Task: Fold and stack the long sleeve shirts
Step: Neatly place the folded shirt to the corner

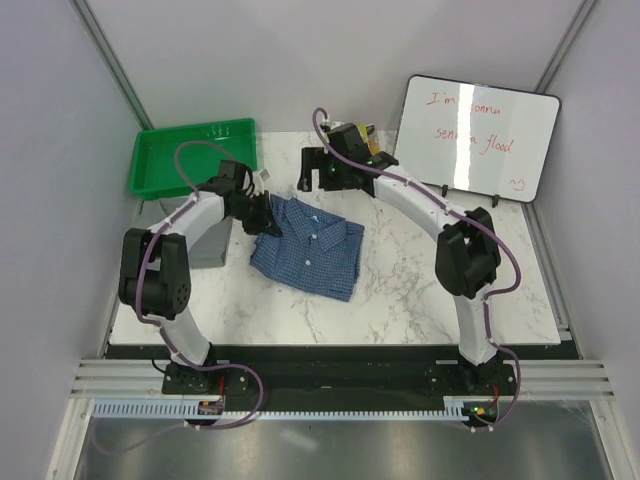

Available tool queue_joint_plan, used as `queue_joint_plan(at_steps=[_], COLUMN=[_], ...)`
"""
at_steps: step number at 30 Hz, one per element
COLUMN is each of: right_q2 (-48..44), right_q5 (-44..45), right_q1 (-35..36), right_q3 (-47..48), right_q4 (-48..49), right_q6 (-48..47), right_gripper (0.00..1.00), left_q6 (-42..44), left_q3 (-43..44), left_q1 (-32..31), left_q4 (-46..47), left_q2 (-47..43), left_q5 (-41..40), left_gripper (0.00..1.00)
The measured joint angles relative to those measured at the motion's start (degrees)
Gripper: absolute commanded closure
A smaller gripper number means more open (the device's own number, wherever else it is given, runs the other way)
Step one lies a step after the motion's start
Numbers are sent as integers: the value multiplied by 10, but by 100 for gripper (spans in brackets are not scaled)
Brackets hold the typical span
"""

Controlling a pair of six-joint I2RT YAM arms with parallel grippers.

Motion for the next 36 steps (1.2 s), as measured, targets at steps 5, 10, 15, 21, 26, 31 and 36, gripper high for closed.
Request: queue_joint_plan(at_steps=[5, 10, 15, 21, 26, 31, 36], right_q2=[-47, -61, -61, -61, -61, -61, -61], right_q5=[12, 15, 17, 17, 17, 17, 17], right_q1=[-17, -26, -28, -28, -28, -28, -28], right_q3=[-4, -18, -39, -40, -40, -41, -52], right_q4=[4, 5, -5, -11, -13, -13, -14], right_q6=[-42, -61, -71, -77, -77, -76, -76], right_gripper=[2, 2, 2, 2, 2, 2, 2], left_q6=[99, 168, 213, 249, 270, 283, 289], left_q3=[124, 224, 292, 330, 366, 391, 395], left_q1=[23, 61, 100, 115, 131, 151, 158], left_q4=[-170, -290, -358, -403, -424, -432, -441], left_q2=[-4, -4, -3, -3, -3, -4, -7], left_q5=[-72, -127, -159, -191, -201, -204, -203], left_gripper=[98, 98, 98, 98, 98, 98, 98])
